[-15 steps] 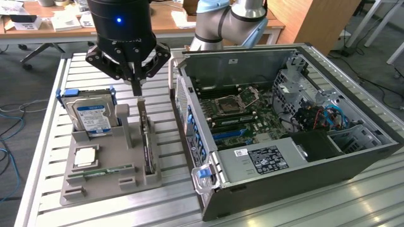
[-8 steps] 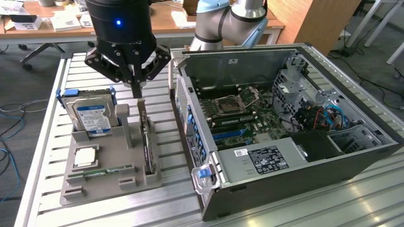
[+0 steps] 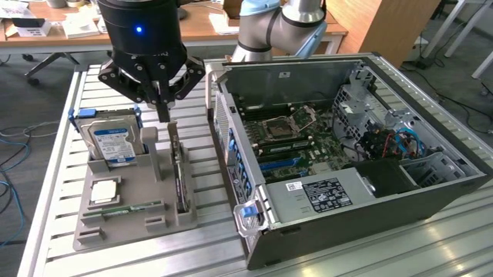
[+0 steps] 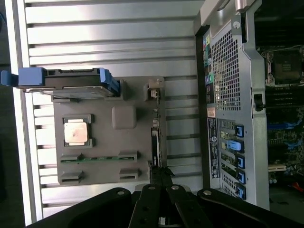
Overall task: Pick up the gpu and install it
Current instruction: 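Reach for the gpu, then pick up the gpu and move the gpu toward the slot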
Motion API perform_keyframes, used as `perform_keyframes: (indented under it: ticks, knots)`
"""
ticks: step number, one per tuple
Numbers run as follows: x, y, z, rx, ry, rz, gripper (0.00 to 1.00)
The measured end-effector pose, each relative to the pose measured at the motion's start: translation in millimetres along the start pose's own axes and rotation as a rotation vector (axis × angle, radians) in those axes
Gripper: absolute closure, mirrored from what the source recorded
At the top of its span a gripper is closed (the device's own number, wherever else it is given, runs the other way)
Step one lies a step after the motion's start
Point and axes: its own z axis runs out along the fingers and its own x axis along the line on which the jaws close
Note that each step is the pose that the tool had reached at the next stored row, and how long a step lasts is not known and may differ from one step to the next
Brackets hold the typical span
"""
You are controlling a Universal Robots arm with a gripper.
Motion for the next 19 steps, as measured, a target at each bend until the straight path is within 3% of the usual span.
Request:
perform_keyframes:
  ticks: [14, 16, 19]
  knots:
    - [0.1, 0.0, 0.0, 0.0000, 0.0000, 0.000, 0.89]
    - [0.1, 0.0, 0.0, 0.0000, 0.0000, 0.000, 0.83]
    - [0.1, 0.0, 0.0, 0.0000, 0.0000, 0.000, 0.65]
